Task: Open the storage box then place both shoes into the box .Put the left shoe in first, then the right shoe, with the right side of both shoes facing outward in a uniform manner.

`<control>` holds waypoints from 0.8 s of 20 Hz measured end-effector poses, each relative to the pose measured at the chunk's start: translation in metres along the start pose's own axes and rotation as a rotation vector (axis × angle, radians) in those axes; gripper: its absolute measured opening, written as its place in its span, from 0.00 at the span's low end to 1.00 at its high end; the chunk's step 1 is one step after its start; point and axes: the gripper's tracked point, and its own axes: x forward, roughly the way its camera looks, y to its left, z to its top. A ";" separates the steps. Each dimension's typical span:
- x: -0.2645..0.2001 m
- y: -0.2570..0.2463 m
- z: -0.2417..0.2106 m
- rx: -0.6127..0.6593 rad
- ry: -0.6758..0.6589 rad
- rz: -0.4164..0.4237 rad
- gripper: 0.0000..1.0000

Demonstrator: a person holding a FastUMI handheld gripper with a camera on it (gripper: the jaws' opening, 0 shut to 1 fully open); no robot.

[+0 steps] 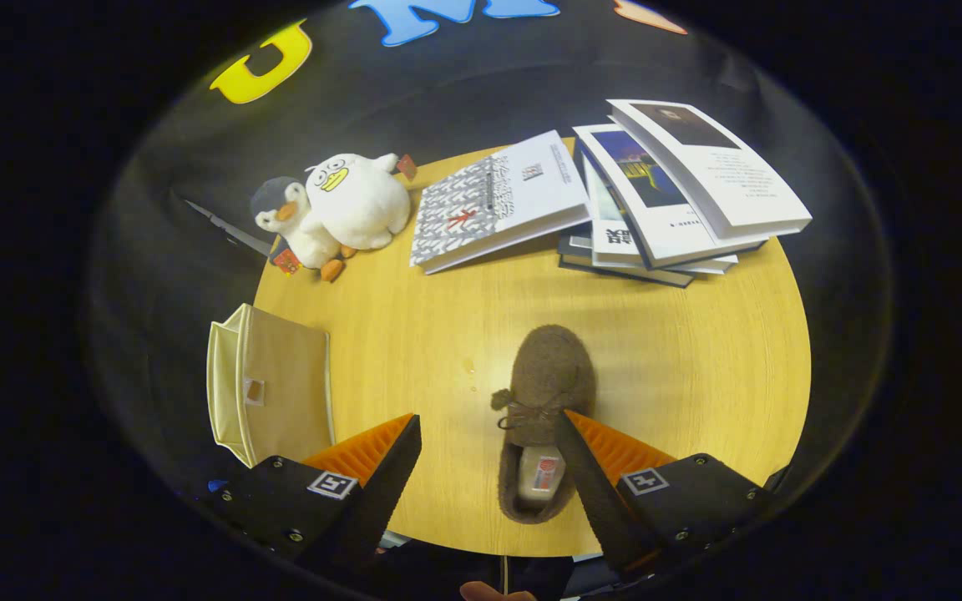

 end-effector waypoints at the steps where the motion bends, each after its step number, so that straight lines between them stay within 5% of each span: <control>1: 0.002 -0.009 -0.005 0.001 0.012 -0.009 0.99; 16: 0.062 -0.072 -0.049 -0.033 0.222 -0.114 0.99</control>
